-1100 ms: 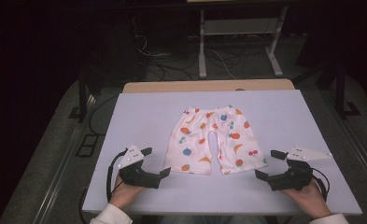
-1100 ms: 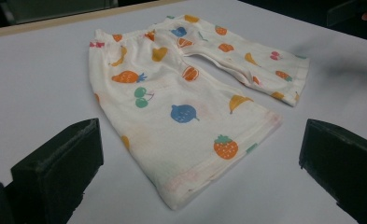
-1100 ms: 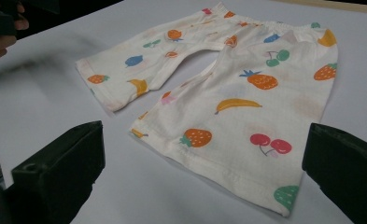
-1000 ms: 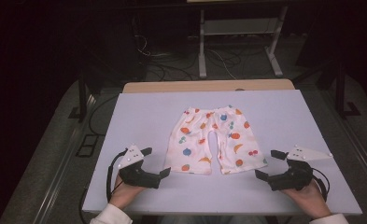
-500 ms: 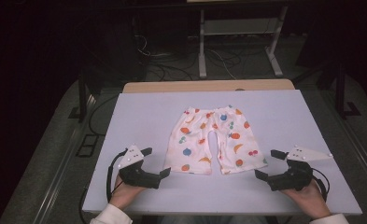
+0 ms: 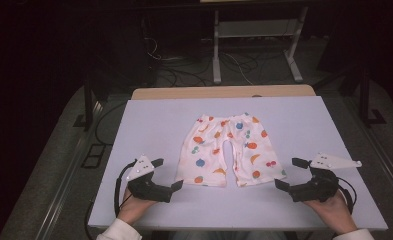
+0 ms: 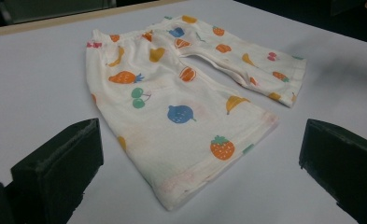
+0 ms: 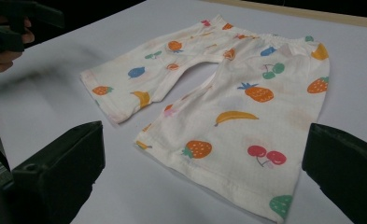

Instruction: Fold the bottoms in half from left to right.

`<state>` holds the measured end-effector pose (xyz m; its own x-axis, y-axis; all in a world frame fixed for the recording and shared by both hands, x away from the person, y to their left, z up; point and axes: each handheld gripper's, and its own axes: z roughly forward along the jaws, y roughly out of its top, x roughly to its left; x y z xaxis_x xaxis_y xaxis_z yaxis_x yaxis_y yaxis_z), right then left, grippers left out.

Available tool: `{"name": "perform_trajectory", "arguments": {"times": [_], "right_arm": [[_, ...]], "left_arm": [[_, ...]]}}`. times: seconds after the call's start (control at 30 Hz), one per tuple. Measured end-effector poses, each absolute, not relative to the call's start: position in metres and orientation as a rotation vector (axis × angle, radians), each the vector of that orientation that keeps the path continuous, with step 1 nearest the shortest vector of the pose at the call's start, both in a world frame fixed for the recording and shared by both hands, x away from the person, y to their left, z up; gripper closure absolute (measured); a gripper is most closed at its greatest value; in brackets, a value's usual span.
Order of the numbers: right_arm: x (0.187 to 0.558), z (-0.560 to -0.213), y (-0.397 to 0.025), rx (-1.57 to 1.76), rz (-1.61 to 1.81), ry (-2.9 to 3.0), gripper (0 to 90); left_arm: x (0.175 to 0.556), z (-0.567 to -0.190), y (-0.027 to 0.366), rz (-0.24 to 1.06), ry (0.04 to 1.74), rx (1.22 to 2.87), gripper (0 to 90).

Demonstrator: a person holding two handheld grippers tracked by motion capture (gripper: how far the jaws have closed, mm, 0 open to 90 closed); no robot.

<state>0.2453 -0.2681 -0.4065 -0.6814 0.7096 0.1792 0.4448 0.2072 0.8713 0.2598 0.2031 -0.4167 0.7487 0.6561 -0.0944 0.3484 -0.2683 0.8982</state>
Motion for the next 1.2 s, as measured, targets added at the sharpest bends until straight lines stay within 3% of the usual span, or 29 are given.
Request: {"name": "perform_trajectory", "arguments": {"times": [1.2], "right_arm": [[0.287,-0.381,-0.215,0.987,1.463,2.352,0.0]], "left_arm": [[0.260,-0.417,0.204,0.361,0.775,1.875,0.0]]}}
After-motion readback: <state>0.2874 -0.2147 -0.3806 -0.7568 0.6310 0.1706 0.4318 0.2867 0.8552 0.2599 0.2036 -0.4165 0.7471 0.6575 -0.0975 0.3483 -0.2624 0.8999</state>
